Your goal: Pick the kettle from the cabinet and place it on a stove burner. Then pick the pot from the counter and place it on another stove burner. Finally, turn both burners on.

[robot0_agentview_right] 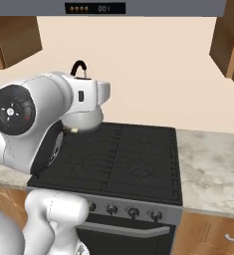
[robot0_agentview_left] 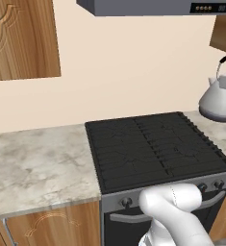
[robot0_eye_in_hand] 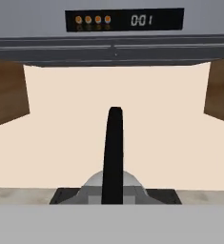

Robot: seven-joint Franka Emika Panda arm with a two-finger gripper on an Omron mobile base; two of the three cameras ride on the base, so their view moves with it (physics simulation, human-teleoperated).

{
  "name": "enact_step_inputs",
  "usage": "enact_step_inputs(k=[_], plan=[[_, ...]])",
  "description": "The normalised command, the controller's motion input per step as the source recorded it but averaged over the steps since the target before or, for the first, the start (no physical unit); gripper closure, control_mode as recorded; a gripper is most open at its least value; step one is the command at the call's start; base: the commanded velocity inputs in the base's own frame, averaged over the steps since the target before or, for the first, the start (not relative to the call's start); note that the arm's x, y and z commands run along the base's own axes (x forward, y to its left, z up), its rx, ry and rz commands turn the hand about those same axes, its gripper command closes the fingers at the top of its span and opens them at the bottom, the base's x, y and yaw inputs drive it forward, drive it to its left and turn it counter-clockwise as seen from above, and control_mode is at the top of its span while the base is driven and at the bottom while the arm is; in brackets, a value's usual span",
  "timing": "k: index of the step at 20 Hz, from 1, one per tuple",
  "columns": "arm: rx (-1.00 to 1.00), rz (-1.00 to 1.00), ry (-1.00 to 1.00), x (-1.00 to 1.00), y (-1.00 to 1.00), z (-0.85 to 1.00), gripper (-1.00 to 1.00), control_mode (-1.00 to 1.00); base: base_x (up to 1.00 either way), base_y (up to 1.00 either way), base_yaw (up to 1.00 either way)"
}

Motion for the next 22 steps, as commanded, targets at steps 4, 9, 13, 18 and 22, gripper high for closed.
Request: enact_step_inputs(k=[4, 9, 13, 18, 22], plan=[[0.00, 0.07, 0.00, 0.23, -0.09, -0.21, 1.00, -1.00, 0.00, 0.00, 0.00], [0.00, 0.07, 0.00, 0.23, -0.06, -0.28, 1.00, -1.00, 0.00, 0.00, 0.00], [0.00, 0.05, 0.00, 0.30, -0.02, -0.25, 1.00, -1.00, 0.00, 0.00, 0.00], [0.00, 0.04, 0.00, 0.39, -0.06, -0.21, 1.00, -1.00, 0.00, 0.00, 0.00], [-0.05, 0.03, -0.01, 0.35, -0.12, -0.27, 1.00, -1.00, 0.00, 0.00, 0.00]])
